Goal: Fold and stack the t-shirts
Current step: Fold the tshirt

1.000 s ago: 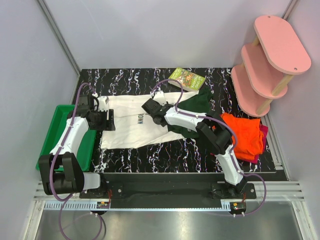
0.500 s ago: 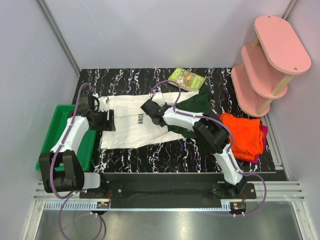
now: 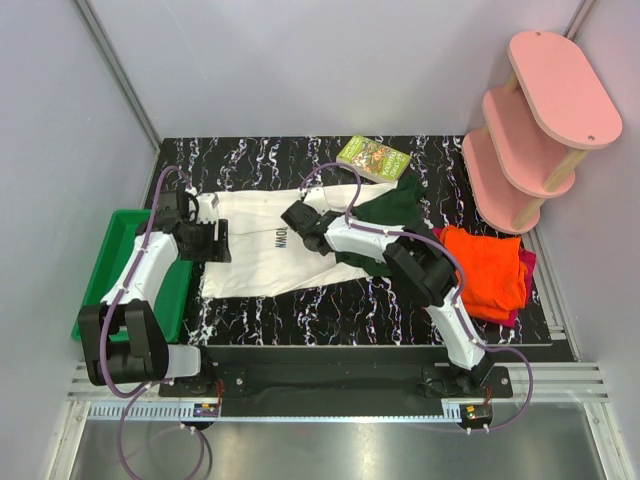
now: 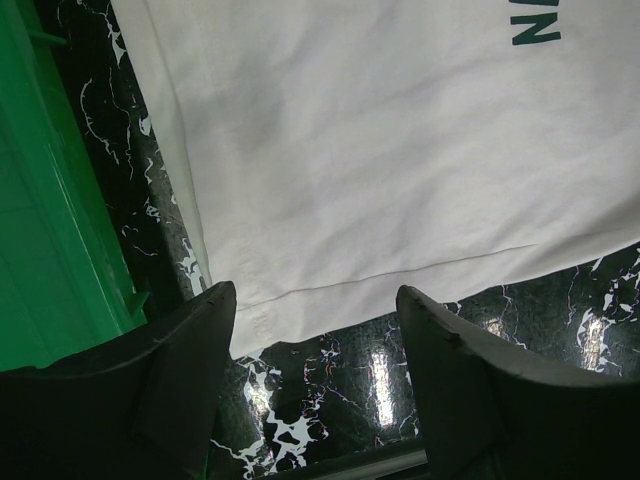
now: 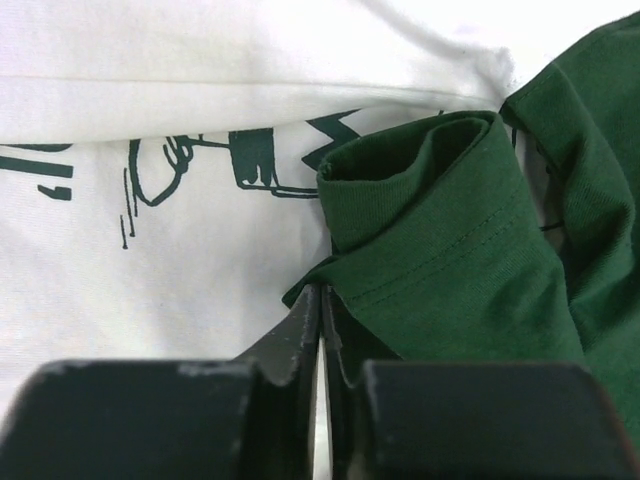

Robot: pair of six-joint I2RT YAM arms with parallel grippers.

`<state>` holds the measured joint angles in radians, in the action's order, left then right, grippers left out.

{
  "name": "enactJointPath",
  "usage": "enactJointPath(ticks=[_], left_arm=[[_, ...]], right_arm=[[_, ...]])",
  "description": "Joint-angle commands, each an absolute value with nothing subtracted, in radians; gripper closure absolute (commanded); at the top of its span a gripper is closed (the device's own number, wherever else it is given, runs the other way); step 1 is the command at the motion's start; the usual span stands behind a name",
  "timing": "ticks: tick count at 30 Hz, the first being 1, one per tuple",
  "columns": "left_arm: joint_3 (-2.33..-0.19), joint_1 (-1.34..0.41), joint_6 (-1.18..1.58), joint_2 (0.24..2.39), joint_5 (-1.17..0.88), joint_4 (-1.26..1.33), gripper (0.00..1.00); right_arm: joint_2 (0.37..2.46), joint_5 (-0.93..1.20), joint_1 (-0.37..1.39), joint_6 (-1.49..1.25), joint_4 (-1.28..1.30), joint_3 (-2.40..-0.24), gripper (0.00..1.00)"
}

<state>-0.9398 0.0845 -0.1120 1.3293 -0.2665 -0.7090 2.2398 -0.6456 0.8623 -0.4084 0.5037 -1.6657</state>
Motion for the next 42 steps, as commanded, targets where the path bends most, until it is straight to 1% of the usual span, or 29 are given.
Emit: enactJointPath(ticks=[1, 3, 5, 6, 8, 9, 10, 13, 16, 22, 26, 30, 31, 33, 36, 39, 40, 42], left_arm=[[-0.953, 0.086, -0.115, 1.328, -0.290, -0.690, 0.30], [-0.953, 0.084, -0.115, 1.327, -0.290, -0.690, 0.30], [-0.951, 0.086, -0.117, 1.325, -0.288, -0.690, 0.30], [-0.950, 0.086, -0.118, 1.325, -0.287, -0.690, 0.30], [-0.950, 0.086, -0.117, 1.325, -0.291, -0.690, 0.30], [-0.950, 0.086, -0.117, 1.325, -0.291, -0.690, 0.30], [-0.951, 0.086, -0.115, 1.327, -0.293, -0.690, 0.30], [-0.953, 0.084, -0.114, 1.324, -0.293, -0.690, 0.30], [-0.951, 0.084, -0.114, 1.325, -0.291, -0.690, 0.30], [-0.950, 0.084, -0.118, 1.328, -0.290, -0.690, 0.30], [-0.954, 0.084, -0.117, 1.332, -0.290, -0.690, 0.30], [-0.954, 0.084, -0.117, 1.339, -0.293, -0.690, 0.30], [-0.956, 0.086, -0.117, 1.341, -0.293, -0.690, 0.30], [-0.959, 0.086, -0.114, 1.344, -0.295, -0.690, 0.30], [-0.962, 0.084, -0.114, 1.348, -0.298, -0.690, 0.30], [-0.962, 0.084, -0.114, 1.351, -0.299, -0.692, 0.30], [-0.962, 0.083, -0.112, 1.354, -0.298, -0.690, 0.30], [-0.962, 0.086, -0.112, 1.353, -0.299, -0.690, 0.30]], right_arm=[[2.188, -0.672, 0.868, -0.420, 0.495, -1.635, 0.95], [2.177, -0.676, 0.868, -0.420, 0.495, -1.622, 0.97], [2.164, -0.681, 0.868, -0.423, 0.495, -1.612, 0.96], [2.158, -0.678, 0.868, -0.425, 0.495, -1.605, 0.87], [2.154, -0.672, 0.868, -0.422, 0.497, -1.605, 0.77], [2.154, -0.670, 0.870, -0.423, 0.495, -1.605, 0.74], [2.154, -0.666, 0.870, -0.425, 0.494, -1.605, 0.68], [2.152, -0.657, 0.870, -0.422, 0.488, -1.609, 0.62], [2.166, -0.649, 0.868, -0.417, 0.486, -1.623, 0.59], [2.194, -0.617, 0.870, -0.431, 0.486, -1.631, 0.58], [2.197, -0.603, 0.868, -0.459, 0.485, -1.617, 0.61], [2.194, -0.598, 0.868, -0.468, 0.485, -1.592, 0.71], [2.192, -0.598, 0.868, -0.471, 0.485, -1.589, 0.77], [2.187, -0.598, 0.868, -0.472, 0.485, -1.579, 0.80], [2.186, -0.597, 0.868, -0.479, 0.486, -1.565, 0.87], [2.180, -0.601, 0.868, -0.485, 0.486, -1.554, 0.97], [2.174, -0.606, 0.868, -0.485, 0.486, -1.552, 0.99], [2.164, -0.629, 0.868, -0.480, 0.486, -1.552, 1.00]])
